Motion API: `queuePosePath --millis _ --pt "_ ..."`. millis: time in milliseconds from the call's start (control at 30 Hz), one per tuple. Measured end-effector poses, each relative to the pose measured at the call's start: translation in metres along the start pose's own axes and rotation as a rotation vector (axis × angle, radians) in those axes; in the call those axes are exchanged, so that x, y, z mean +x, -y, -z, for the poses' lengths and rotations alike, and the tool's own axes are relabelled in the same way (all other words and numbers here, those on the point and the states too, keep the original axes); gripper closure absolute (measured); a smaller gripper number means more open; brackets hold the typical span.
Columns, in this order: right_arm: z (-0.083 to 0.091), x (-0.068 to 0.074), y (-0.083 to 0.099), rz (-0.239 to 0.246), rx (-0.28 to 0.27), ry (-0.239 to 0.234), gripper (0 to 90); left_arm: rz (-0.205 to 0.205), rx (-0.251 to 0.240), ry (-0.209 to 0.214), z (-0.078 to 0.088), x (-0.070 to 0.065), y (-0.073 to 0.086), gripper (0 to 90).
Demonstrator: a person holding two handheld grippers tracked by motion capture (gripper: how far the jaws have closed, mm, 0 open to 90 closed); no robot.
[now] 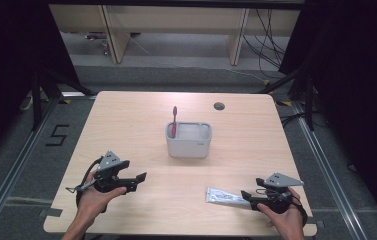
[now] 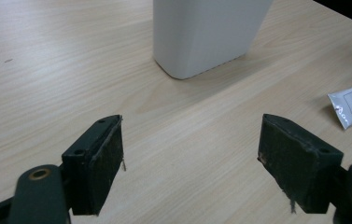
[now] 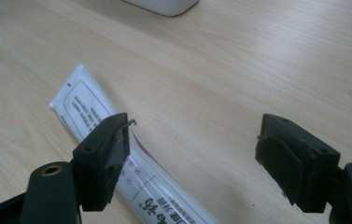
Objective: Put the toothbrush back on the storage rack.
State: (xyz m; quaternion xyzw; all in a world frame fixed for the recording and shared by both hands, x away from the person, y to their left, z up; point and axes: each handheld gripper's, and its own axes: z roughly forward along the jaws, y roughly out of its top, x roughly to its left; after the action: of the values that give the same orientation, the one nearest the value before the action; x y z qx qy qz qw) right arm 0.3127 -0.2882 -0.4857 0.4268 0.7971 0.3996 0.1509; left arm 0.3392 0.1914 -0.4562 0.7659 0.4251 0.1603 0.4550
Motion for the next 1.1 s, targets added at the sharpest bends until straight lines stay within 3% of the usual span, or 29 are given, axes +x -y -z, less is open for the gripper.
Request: queuePosePath --millis 67,200,233,367,400,433,500,567,600,633,733,767,867,900,1100 --pt "0.0 0.0 0.0 -0.001 -0.001 0.001 26.2 -0.011 0.017 0.0 0.003 0.0 0.004 21.5" --pt "0.001 0.0 0.0 -0.001 0.004 0.006 26.2 -0.004 0.002 0.003 0.006 -0.003 0.01 21.3" --pt "0.001 -0.002 0.0 0.031 -0.007 0.013 26.2 -0.009 0.014 0.003 0.007 -0.003 0.011 21.3" --pt "0.0 0.0 0.0 -0.002 -0.001 0.004 26.1 -0.009 0.008 0.006 0.01 -0.005 0.016 21.3" --pt "0.0 -0.002 0.0 0.029 -0.005 0.013 26.2 -0.014 0.016 0.003 0.01 -0.005 0.017 21.2" --pt "0.0 0.0 0.0 0.001 -0.002 0.004 26.2 -0.012 0.011 0.009 0.01 -0.006 0.018 21.2" --pt "0.0 0.0 0.0 0.0 -0.002 0.005 26.2 -0.026 0.022 0.011 0.01 -0.007 0.02 21.2" --pt "0.001 -0.002 0.0 0.031 -0.007 0.015 26.2 -0.023 0.021 0.012 0.01 -0.009 0.023 21.2" --pt "0.001 -0.002 0.0 0.031 -0.007 0.014 26.2 -0.029 0.031 0.007 0.01 -0.01 0.024 21.1" --pt "0.0 0.0 0.0 0.0 -0.003 0.005 26.2 -0.034 0.028 0.012 0.009 -0.01 0.025 21.1" --pt "0.0 -0.001 0.0 0.013 -0.001 0.004 26.2 -0.061 0.051 0.012 0.011 -0.012 0.028 21.1" --pt "0.0 0.0 0.0 0.003 -0.002 0.001 26.2 -0.045 0.04 0.017 0.01 -0.014 0.029 21.1" --pt "0.0 0.0 0.0 0.0 -0.002 0.004 26.2 -0.067 0.052 0.025 0.013 -0.017 0.032 21.0" --pt "0.001 0.0 0.0 0.0 0.0 0.015 26.1 -0.055 0.042 0.025 0.013 -0.019 0.033 21.0" --pt "0.001 -0.001 0.0 0.008 -0.002 0.015 26.2 -0.078 0.061 0.039 0.019 -0.024 0.041 21.0"
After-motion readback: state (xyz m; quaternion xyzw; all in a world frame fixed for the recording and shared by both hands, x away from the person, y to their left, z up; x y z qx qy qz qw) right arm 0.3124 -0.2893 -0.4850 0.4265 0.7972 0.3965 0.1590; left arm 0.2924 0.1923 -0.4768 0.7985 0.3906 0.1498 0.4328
